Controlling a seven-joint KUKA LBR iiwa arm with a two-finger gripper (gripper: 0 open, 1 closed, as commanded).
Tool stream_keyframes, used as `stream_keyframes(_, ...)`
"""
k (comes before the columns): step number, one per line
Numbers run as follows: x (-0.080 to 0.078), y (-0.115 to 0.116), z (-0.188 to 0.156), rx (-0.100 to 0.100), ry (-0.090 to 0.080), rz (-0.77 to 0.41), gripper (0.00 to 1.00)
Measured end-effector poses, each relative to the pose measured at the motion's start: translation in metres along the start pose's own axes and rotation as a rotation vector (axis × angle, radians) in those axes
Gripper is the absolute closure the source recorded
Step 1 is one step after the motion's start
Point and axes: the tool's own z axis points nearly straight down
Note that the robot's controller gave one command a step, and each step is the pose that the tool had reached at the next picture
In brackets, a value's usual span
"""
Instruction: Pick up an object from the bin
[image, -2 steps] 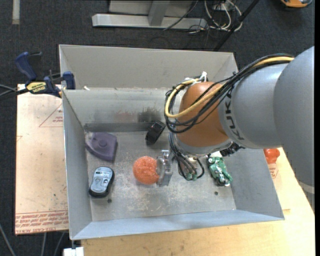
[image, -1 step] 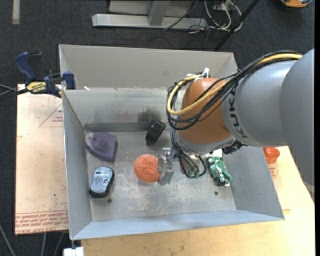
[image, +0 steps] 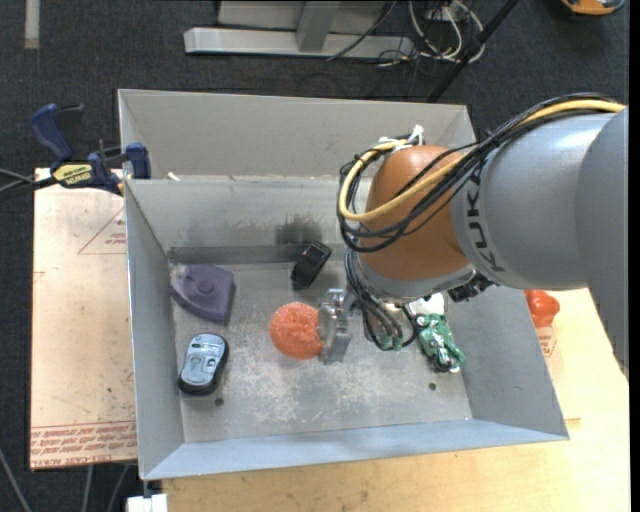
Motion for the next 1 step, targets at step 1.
stream_keyframes(1, -0.0011, 0.0003, -0.0090, -0.001, -0.004, 0.000, 1.00)
